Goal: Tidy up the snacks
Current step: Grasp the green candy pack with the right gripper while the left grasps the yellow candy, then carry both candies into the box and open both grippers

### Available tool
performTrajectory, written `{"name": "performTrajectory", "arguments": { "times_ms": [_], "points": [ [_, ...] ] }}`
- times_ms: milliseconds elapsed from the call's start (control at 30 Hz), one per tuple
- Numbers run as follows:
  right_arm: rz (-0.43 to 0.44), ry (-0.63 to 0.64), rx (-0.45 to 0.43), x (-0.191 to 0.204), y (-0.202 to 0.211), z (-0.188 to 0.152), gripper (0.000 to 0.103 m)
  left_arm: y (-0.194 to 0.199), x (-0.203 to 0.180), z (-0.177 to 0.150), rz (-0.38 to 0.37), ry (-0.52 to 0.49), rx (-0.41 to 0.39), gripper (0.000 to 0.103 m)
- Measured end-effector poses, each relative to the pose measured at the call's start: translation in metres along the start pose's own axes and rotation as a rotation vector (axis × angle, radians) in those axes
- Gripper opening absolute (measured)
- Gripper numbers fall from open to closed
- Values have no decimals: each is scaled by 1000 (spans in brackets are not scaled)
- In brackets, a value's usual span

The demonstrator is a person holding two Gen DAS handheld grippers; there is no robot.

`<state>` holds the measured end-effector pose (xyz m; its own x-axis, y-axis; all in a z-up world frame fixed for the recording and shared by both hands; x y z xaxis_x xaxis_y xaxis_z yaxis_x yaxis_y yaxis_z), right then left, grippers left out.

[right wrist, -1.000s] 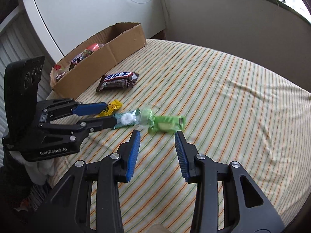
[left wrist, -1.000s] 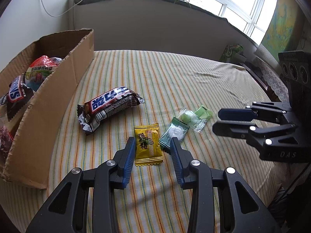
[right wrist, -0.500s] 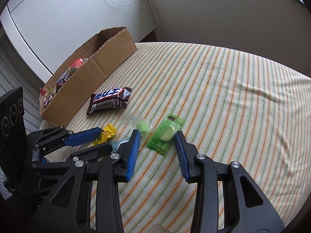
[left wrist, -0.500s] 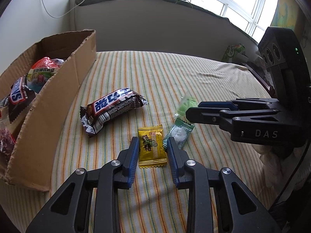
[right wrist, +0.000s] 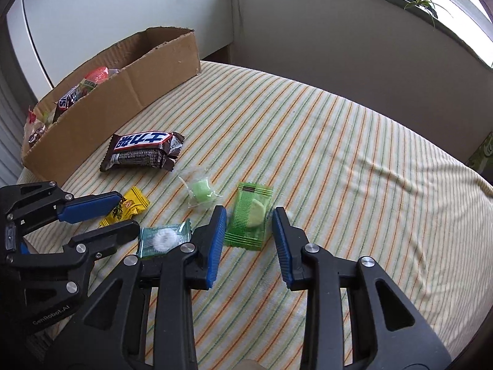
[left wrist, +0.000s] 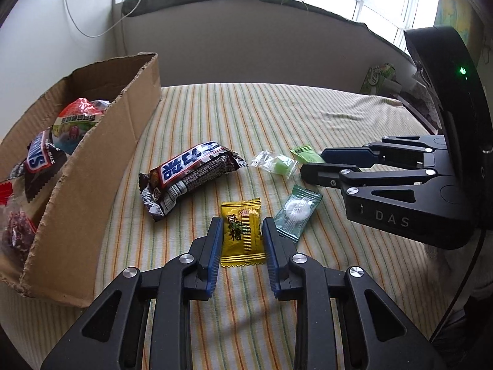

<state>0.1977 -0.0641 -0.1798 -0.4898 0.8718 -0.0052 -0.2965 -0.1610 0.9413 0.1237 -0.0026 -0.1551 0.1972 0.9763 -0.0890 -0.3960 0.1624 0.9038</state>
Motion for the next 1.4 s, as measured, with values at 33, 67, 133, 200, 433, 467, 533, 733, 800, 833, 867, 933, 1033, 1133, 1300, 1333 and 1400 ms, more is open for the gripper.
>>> {"name": "performTrajectory", "arguments": {
  "times_ms": [33,67,133,200,433,467,533,733,800,833,867,933,1033,1133,1300,1333,1400],
  "points": [
    [-13,10,-1,2,-1,1,28,-1,-2,1,10,-8,-2,24],
    [-10,16,-3,4,-1,1,25,-1,-3,1,16,-12,-3,24],
    [6,8,-7,3,0,1,25,-1,-3,2,9,-9,-6,24],
    [25,-10,-11,-2,2,-1,25,0,0,2,-3,3,-11,23],
    [41,-85,-51,-27,15,-11,25,6,1,0,7,9,-34,23],
    [45,-84,-59,-27,18,-11,25,8,1,0,5,9,-39,23],
    [50,-84,-76,-26,25,-11,25,11,1,0,5,11,-48,23],
    [72,-59,-138,-11,51,-8,25,31,3,4,-7,17,-96,23],
    [80,-56,-159,-7,59,-4,25,40,6,7,-13,29,-120,23],
    [84,-55,-167,-5,63,-2,25,45,8,9,-17,33,-131,23],
    [89,-52,-176,-3,67,1,25,50,10,11,-17,37,-144,23],
    [98,-47,-194,2,73,7,25,59,14,18,-20,55,-172,23],
    [125,-38,-222,13,84,21,25,72,24,29,-29,94,-210,23],
    [129,-26,-250,26,93,37,25,84,37,37,-2,119,-248,23],
    [153,-6,-276,46,100,65,25,94,62,48,34,166,-283,23],
    [155,-2,-279,50,100,71,25,95,68,50,36,176,-287,23],
    [166,7,-284,58,101,82,25,99,82,52,40,206,-296,23]
  ]
}}
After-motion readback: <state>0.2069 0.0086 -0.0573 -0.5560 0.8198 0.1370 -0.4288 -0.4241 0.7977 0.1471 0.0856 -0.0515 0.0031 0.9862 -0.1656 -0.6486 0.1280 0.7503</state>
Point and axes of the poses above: each gripper's, at about its wrist camera, not at the fingertips, and y roughly against the way its jaws point, x to its left, z to its top, the point moved 7 cm from there along -y, roughly the way its jaws point, and after that the axes turned 14 degrees about x, right-handed, at the moved point
